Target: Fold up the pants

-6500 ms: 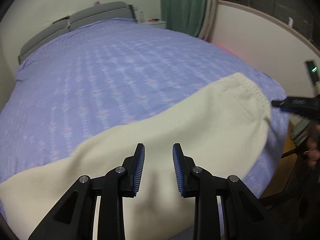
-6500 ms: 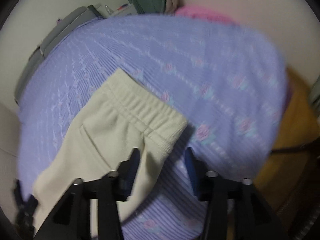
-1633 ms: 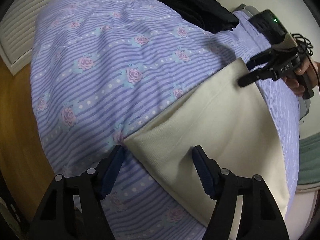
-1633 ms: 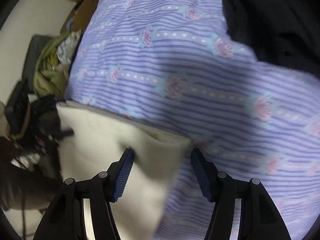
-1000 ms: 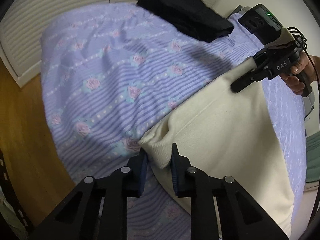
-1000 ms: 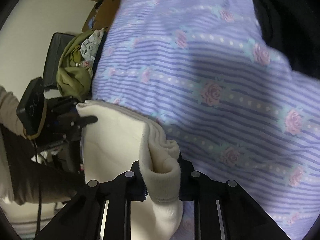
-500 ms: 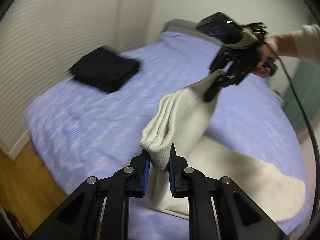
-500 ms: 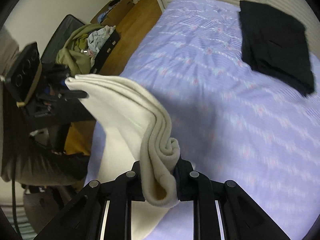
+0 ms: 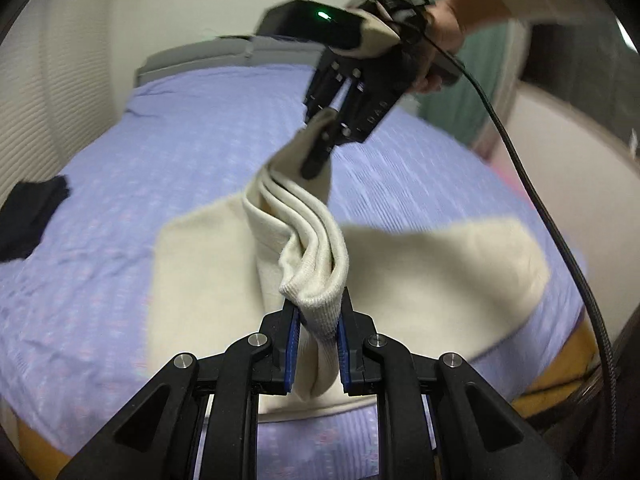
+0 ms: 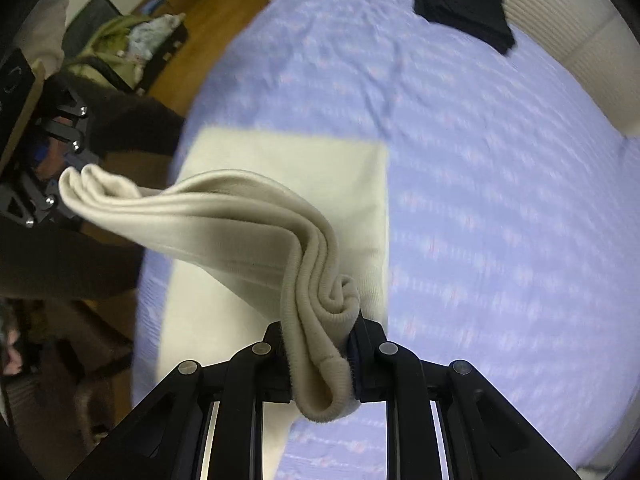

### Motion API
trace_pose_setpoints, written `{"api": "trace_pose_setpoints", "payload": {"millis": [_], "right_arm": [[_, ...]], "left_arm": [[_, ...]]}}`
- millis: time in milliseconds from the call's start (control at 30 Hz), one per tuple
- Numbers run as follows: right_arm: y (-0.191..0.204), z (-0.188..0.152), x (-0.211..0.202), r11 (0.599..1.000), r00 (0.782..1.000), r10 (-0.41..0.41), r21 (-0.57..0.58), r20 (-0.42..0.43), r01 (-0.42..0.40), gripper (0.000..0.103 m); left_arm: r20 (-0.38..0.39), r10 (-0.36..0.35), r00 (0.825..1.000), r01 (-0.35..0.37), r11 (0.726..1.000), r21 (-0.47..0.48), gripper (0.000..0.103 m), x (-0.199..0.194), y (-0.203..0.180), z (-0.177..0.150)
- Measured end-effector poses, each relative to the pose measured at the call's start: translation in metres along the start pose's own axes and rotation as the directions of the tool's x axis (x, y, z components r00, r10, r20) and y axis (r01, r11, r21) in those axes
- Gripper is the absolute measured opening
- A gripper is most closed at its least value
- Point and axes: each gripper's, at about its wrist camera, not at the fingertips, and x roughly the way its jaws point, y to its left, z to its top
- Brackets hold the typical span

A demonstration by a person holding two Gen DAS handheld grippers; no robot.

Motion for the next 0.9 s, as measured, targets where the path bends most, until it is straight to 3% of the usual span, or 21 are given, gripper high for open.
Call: {"api": "trace_pose_setpoints", "payload": {"millis": [200,267,333,433,533,633,700,767,867,900], "right_arm": [[0.042,-0.071,0.080,0.988,0.989,-0.151,-0.018,-0.002,0.150,0.023],[0.050,-0.083,0.090,0.980,0.980,-0.198,-0.014,0.006,0.198,0.027],[0.053,-0.093,0.090,0.975,0.975,-0.222,0.025,0.024,0.221,0.041],[0.056,-0.115,0.080,0.959,0.962,-0.272,0.091,0.029,0.268,0.054],[0.056,-0.146,0.069,0.938,0.959,-0.283,0.206,-0.010,0.279,0.054],[0.055,-0.177,0.050,0.883,0.955,-0.295,0.374,-0.029,0.284,0.054],[0.056,-0.198,0.032,0.809,0.955,-0.296,0.526,-0.024,0.264,0.054],[0.063,-0.216,0.013,0.694,0.946,-0.323,0.677,-0.011,0.245,0.054],[0.087,-0.243,-0.015,0.444,0.928,-0.373,0.878,-0.002,0.180,0.054],[0.100,-0.251,-0.023,0.344,0.918,-0.396,0.924,-0.018,0.166,0.054]], "left_arm": [[-0.096,-0.020,0.995,0.031,0.992,0.119,0.019,0.055,-0.037,-0.036],[-0.097,-0.039,0.995,0.050,0.991,0.123,0.029,0.056,-0.043,-0.038],[-0.096,-0.066,0.993,0.077,0.990,0.120,0.043,0.051,-0.050,-0.037],[-0.107,-0.113,0.988,0.126,0.984,0.125,0.047,0.042,-0.058,-0.039],[-0.123,-0.130,0.984,0.146,0.980,0.133,0.048,0.035,-0.071,-0.034],[-0.114,-0.160,0.981,0.174,0.976,0.132,0.048,0.031,-0.070,-0.021],[-0.098,-0.181,0.978,0.195,0.969,0.152,0.049,0.025,-0.066,-0.015],[-0.087,-0.209,0.974,0.222,0.957,0.186,0.055,0.021,-0.062,-0.004],[-0.093,-0.232,0.968,0.248,0.936,0.251,0.056,0.027,-0.040,0.022],[-0.110,-0.253,0.961,0.274,0.920,0.279,0.056,0.034,-0.029,0.035]]}}
